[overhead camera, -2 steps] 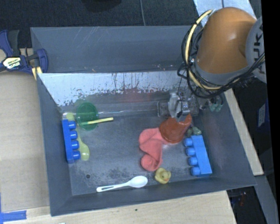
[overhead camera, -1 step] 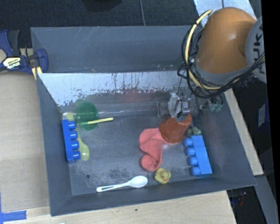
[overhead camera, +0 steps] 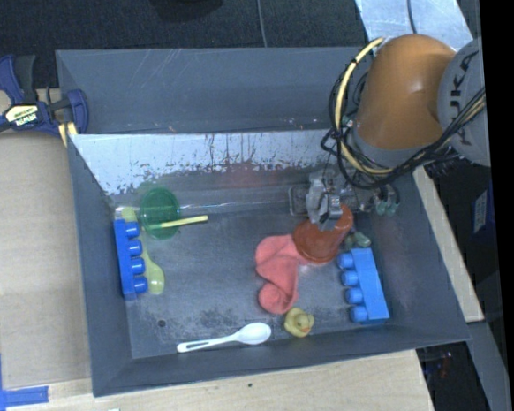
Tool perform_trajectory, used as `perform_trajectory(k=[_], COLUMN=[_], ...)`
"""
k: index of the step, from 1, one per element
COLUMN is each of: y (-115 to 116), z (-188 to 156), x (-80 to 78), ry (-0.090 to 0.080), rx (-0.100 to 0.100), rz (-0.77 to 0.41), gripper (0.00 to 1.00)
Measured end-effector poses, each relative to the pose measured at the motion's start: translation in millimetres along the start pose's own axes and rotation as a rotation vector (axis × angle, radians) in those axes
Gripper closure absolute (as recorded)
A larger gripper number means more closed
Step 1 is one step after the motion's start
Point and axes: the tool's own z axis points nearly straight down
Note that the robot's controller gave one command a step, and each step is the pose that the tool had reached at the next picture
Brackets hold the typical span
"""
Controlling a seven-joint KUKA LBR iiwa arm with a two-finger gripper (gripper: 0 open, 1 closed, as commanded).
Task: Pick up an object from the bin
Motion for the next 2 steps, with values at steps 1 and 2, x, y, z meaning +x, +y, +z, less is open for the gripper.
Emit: perform_trajectory(k=[1,2], y=[4.8,0.7], z=[24.8,58.4], x=[10.7,19.0], ry=[-0.004,-0.003], rx=[0.0,-0.001], rz=[0.16,0.119], gripper=[1.0,1.0])
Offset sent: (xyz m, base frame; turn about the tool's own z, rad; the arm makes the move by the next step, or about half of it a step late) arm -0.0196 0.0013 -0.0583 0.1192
